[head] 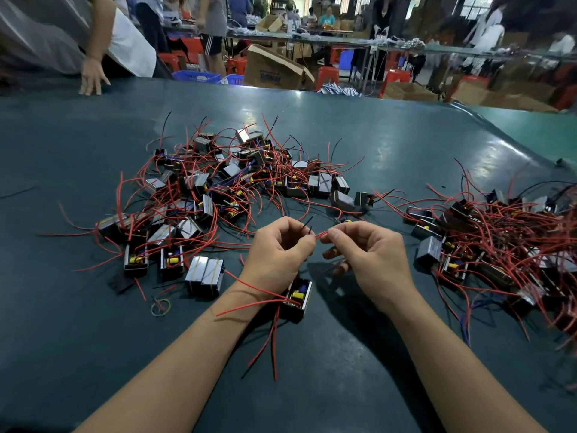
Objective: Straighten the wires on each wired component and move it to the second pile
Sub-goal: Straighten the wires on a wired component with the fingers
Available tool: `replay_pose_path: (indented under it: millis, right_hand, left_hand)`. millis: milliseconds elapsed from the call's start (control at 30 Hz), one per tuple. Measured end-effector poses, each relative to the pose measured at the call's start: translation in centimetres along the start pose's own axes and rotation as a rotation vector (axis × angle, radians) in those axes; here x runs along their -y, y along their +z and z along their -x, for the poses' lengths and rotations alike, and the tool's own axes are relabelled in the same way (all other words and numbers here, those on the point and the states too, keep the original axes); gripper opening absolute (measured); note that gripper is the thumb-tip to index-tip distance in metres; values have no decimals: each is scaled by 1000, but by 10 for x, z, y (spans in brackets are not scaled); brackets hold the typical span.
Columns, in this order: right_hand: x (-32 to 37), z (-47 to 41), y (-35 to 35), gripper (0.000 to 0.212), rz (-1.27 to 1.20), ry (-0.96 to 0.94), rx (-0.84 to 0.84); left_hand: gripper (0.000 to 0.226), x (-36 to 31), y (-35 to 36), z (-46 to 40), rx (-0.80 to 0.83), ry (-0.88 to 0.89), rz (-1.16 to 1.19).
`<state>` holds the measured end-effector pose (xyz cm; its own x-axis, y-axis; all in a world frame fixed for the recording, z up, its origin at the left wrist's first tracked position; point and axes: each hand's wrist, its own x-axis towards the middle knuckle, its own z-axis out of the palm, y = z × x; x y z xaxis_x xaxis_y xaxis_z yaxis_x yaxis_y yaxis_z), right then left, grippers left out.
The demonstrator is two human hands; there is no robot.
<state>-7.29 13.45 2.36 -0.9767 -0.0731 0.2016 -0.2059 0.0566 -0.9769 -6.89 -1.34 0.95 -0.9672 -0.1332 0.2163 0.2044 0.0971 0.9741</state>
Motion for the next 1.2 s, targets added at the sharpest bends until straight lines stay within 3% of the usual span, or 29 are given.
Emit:
replay_pose_path:
  millis: [267,467,633,733,1000,1200]
  right_hand:
    - [-2,-2,0,9,37,-70,-23]
    - [-8,-1,2,15,164,-139,-73]
    - [-11,-2,-4,5,607,-601,-86]
    - [-11,-7,-7,3,653,-726,-68]
    - [-13,-8,-7,4,642,-799,-48]
    - [-13,-8,-10,4,536,-735,-14]
  left_hand:
    - [11,0,1,-1,-1,76,20]
    - [17,3,0,-3,-10,62,-4]
    - [18,2,2,-3,-19,61,7]
    - [18,2,2,-3,-22,62,38]
    - [16,4,-3,-3,25,48,87]
    - [16,3,-5,-2,38,38,141]
